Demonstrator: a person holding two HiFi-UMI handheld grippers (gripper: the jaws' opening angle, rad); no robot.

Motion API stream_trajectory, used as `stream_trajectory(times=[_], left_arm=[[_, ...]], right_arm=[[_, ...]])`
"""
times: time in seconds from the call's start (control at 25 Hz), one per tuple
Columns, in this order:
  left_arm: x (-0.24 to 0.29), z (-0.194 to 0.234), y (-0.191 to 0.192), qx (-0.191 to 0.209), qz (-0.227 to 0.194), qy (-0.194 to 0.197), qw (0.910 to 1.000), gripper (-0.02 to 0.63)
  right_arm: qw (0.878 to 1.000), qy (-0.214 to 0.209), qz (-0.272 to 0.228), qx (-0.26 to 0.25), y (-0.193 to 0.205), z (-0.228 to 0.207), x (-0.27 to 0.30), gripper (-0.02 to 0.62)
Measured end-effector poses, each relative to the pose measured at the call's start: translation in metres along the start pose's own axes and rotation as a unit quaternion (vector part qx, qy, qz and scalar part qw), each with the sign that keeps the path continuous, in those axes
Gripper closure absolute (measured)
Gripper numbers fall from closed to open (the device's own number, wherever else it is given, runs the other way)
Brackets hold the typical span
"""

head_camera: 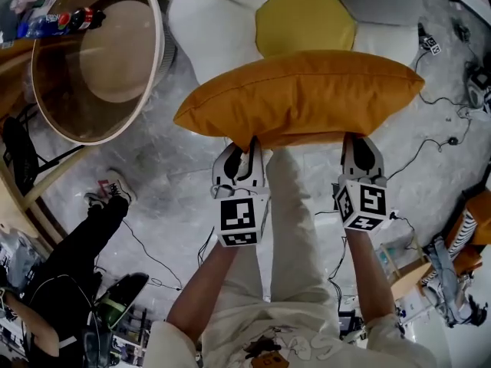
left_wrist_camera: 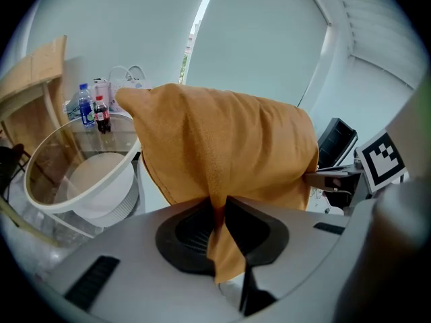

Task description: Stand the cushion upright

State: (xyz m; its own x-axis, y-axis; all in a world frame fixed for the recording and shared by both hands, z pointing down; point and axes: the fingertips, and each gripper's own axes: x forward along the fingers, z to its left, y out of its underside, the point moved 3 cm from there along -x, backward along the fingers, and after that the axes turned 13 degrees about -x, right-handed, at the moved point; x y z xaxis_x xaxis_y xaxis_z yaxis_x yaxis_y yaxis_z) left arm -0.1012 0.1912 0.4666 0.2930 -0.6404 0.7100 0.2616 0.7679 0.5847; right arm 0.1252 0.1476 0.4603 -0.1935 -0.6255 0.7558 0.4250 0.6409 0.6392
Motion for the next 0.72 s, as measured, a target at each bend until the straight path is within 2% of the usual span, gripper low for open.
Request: stream_trajectory(times=[0.52,0.72], left_arm=[[0.026,-0.022,-0.038,-0.027,-0.008,-0.024,0.9993,0.578],[0.037,-0.028,-0.049,-0.028,-0.013,-0.031,0.9991,0.583]], right_arm=[[0.998,-0.027,-0.017,-0.049,-0.061,-0.045,0.025,0.565],[0.998,-0.041,-0.032,-0.047,-0.084,-0.059,0.040,0.565]])
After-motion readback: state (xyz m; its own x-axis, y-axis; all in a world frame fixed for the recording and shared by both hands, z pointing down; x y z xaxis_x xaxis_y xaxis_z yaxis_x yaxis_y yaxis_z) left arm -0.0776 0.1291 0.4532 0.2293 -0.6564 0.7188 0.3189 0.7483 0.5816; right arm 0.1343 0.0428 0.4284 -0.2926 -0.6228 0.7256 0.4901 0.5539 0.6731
